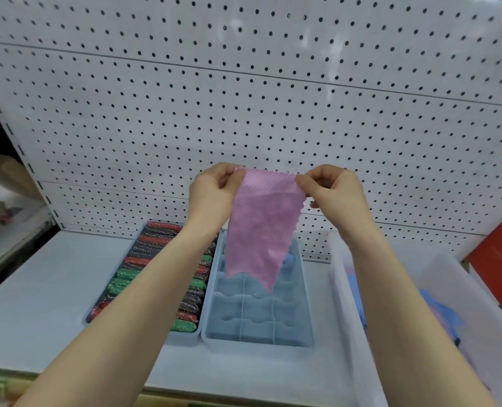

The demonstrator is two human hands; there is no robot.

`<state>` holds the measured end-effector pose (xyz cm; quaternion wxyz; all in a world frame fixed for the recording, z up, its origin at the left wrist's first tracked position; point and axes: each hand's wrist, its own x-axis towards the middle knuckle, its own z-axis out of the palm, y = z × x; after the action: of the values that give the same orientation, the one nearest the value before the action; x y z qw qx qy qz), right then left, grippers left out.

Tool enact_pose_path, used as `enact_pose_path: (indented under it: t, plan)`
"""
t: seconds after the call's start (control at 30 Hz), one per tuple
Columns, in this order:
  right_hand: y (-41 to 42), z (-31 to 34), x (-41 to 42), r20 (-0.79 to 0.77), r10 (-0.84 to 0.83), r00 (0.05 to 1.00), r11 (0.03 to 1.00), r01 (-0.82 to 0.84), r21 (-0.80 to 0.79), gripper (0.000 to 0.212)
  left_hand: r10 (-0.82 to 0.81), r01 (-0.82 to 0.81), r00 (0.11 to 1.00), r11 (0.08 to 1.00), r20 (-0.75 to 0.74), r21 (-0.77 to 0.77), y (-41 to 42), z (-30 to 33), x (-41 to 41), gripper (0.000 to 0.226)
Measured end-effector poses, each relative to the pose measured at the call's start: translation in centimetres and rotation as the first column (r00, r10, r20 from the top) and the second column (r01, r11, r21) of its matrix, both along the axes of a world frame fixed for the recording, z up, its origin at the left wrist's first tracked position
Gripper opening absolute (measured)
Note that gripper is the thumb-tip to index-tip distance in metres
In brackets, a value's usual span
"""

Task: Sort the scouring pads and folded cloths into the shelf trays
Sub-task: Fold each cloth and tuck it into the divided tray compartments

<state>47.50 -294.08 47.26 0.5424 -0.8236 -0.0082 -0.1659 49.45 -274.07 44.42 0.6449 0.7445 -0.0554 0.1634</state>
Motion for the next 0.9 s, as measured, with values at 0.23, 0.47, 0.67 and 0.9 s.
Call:
enact_pose_path:
  t: [0.23,0.47,0.67,0.9]
  plan:
    - [1.7,-1.1,0.7,-0.059,0.048,0.997,0.981,-0.035,0.192,0.015,0.072,-0.084,0.996,0.957,0.054,0.278,-1.0,-0.4,-1.1,0.006]
    - [2.6,-0.8,-0.1,-0.067,0.325,0.943,0.944,-0.320,0.074,0.028,-0.146,0.170,0.976,0.975,-0.163,0.144,-1.9,-1.2,-1.2,0.019]
    - [-0.5,0.1,0.5,-0.153,0.450,0.880,0.849,-0.474,-0.233,0.053,-0.275,0.277,0.960,0.921,-0.045,0.275,-0.8,-0.2,-0.9,0.011]
    - [-1.3,-0.4,1.2,-0.138,0.386,0.912,0.909,-0.401,-0.110,0.018,-0.299,0.299,0.954,0.941,-0.025,0.160,0.7,0.3,0.2,0.002]
